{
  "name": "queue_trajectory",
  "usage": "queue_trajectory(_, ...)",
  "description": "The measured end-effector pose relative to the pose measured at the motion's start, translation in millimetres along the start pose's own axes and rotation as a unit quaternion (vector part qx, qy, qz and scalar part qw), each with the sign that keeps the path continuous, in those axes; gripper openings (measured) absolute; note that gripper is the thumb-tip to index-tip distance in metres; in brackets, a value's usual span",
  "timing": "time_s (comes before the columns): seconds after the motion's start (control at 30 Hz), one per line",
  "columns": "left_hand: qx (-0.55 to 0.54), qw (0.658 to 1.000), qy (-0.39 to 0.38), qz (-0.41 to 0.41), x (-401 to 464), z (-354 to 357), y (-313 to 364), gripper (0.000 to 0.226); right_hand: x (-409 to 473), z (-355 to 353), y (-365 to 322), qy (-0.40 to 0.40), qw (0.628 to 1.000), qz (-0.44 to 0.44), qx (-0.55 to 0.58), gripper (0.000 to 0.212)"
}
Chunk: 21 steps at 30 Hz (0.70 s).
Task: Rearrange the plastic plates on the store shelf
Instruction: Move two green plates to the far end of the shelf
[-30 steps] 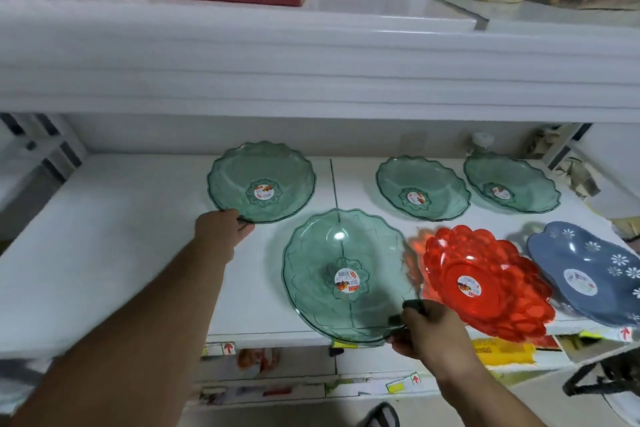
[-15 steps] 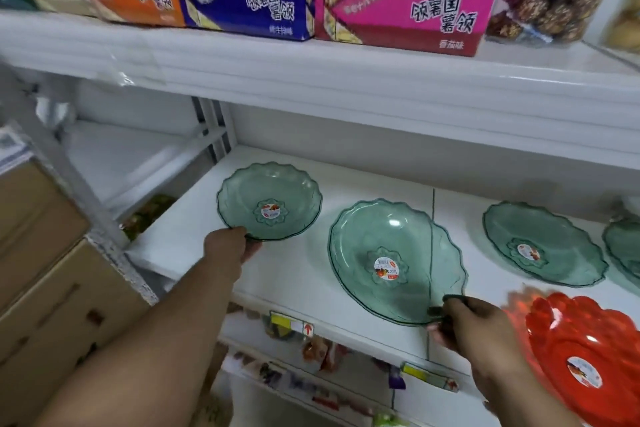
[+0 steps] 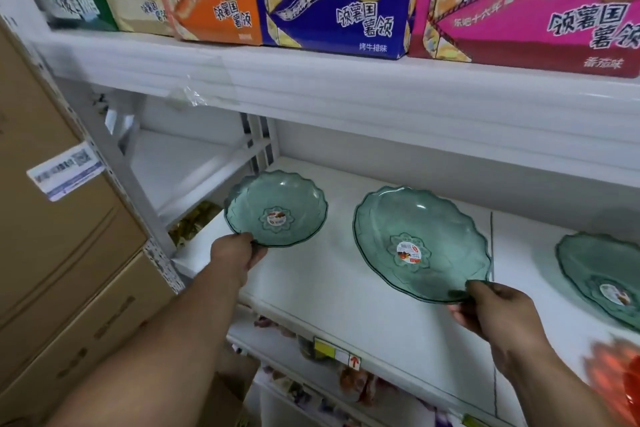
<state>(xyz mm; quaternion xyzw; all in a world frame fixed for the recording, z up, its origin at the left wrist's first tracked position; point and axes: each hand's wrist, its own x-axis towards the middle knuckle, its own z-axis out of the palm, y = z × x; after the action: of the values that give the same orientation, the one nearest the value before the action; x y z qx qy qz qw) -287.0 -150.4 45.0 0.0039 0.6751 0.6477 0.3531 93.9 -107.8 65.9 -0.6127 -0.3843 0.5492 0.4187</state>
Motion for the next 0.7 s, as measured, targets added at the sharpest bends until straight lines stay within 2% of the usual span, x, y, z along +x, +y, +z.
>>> queue_trajectory(0.1, -0.003, 1.0, -0.011, -0.008, 32, 4, 13, 0.008, 11, 35, -3, 0.007, 1.0, 0.001, 0.006, 0.02)
queue_trajectory(0.33, -0.023, 0.998, -0.053, -0.035, 95, 32, 27, 0.013, 41, 103, -19, 0.015, 1.0, -0.002, 0.019, 0.021)
queue_trajectory(0.6, -0.023, 0.995, -0.079, -0.058, 141, 65, 18, 0.009, 56, 136, -31, 0.022, 0.999, -0.011, 0.027, 0.024)
queue_trajectory(0.7, -0.016, 0.995, -0.077, -0.054, 148, 72, 14, 0.019, 58, 143, -34, 0.021, 0.999, -0.009, 0.026, 0.023)
